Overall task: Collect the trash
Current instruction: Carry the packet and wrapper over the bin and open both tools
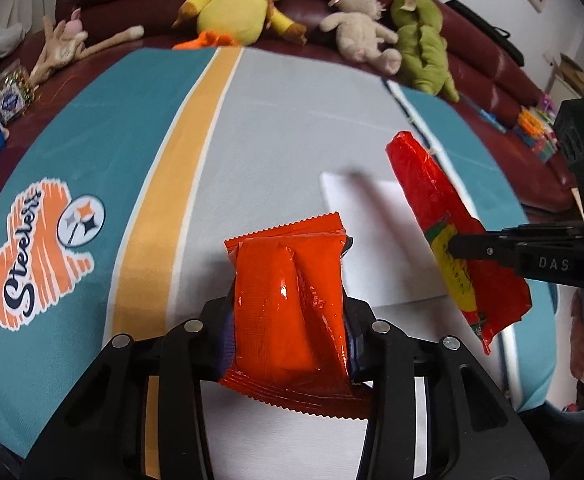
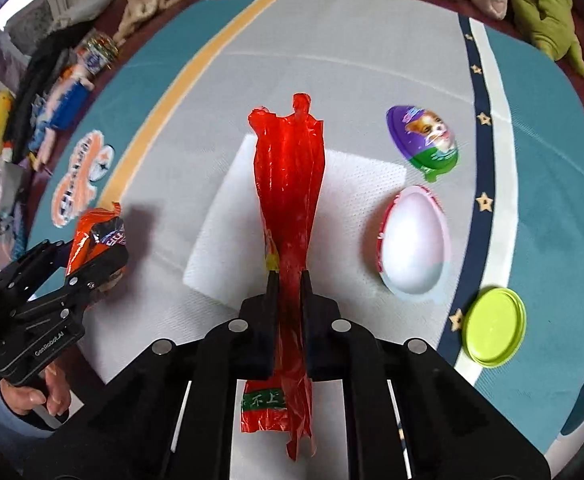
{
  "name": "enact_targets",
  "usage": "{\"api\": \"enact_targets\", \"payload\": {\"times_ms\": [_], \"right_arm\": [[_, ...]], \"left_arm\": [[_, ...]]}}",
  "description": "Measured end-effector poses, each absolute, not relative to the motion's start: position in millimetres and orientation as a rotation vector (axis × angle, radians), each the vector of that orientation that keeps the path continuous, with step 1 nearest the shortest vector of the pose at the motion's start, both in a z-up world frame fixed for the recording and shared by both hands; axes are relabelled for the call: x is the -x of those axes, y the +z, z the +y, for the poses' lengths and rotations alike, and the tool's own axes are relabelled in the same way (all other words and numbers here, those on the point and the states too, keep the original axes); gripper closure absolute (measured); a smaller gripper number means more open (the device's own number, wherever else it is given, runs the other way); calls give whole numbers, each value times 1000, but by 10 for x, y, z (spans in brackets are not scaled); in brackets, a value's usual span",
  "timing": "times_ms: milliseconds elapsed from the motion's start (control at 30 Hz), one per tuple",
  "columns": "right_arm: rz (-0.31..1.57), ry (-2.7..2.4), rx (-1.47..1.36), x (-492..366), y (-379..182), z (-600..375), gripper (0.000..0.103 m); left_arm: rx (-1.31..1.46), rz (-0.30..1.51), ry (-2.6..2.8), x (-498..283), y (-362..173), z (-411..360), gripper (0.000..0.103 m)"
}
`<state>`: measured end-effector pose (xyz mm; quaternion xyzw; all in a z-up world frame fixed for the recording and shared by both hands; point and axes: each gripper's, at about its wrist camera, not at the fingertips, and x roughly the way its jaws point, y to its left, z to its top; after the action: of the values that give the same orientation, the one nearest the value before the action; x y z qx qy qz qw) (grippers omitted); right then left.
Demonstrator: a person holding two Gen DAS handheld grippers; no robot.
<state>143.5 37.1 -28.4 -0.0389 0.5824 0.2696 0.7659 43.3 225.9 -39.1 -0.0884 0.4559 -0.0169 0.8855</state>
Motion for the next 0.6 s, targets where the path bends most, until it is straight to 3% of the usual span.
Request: {"api": "enact_targets", "payload": {"times_ms": [300,600], "right_arm": [[1172,511,-85,-1478,91,-492,93],[1129,356,-257,-1430,78,-1741,93]], "left_arm": [[132,935,-155,-668,-191,1504,61],[22,939,-346,-1023,-139,251,61]]}}
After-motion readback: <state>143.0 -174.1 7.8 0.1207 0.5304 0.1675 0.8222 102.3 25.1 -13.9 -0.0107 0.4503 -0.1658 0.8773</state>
